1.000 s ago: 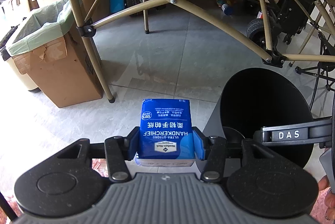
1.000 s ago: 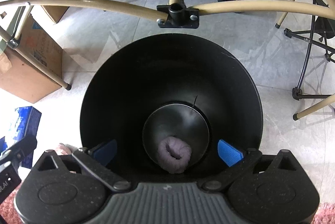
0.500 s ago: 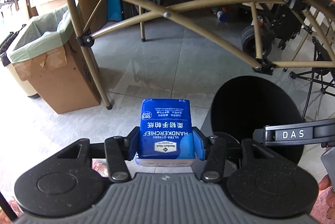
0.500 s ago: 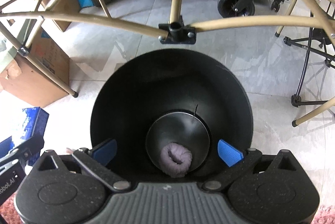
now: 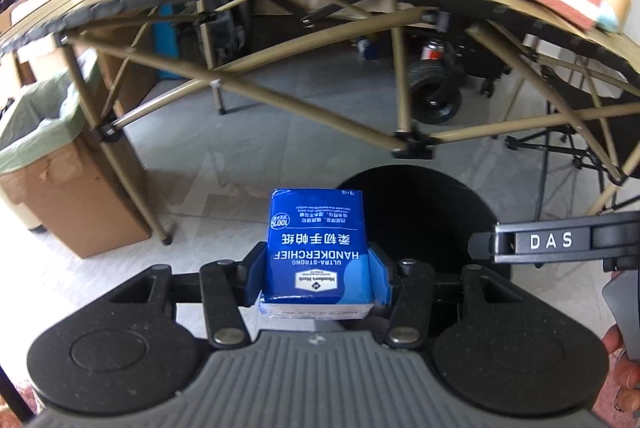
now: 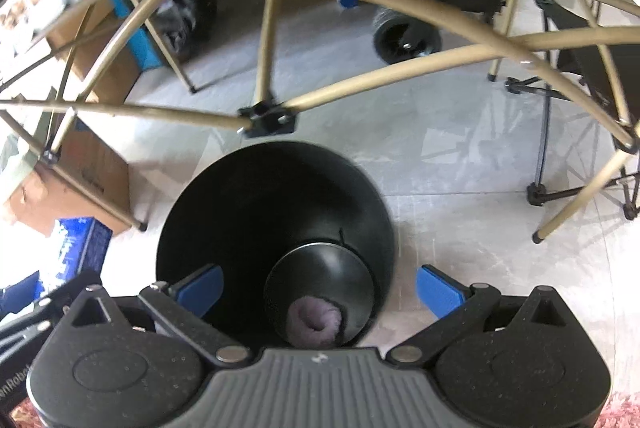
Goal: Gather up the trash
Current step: 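Move the left tool over the bin while right tool withdraws, then open the left gripper to drop the tissue pack into the bin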
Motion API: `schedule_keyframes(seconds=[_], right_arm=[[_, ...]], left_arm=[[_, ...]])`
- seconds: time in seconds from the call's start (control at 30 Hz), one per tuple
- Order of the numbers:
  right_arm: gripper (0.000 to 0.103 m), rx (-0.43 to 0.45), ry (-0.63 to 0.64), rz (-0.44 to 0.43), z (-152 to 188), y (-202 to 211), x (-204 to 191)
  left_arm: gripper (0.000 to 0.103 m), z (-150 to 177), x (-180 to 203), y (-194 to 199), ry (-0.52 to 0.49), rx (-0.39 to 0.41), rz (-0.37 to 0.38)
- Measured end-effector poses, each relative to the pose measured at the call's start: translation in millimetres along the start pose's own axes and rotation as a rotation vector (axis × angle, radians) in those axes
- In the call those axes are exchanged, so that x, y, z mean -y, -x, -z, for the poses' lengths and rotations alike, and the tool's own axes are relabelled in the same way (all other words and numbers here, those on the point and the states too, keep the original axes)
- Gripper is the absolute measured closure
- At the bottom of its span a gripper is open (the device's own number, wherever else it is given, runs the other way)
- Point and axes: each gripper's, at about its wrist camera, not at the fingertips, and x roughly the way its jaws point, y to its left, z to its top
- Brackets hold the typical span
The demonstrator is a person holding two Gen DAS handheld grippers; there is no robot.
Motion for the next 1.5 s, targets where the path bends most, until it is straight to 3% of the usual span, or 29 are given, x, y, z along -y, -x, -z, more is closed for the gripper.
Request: schedule_keyframes(seconds=[0.23,0.63,0.97,1.5], right_arm=[[0.000,0.052,-0.093,0.021,1.7,15.4,44.3],[0.000,0.088,-0.225,0.056,6.5,26.2,110.1],[0.000,0.079,-0.273,0.081,10.9,23.8,134.2],[0.000,0.046,-0.290,0.108,16.0,14.0,145.5]], left_arm=[[0.051,-4.3,35.7,-6.6,-0.060,-0.021,0.023],[0.051,-14.4,79.9,-41.0,-0.078,-0.158,0.053],[0.051,-26.0,101.8,-64.6,-0.066,-0.233,0.048],[0.051,-21.9,106.2,-95.6,-0.013,-0.389,0.039]])
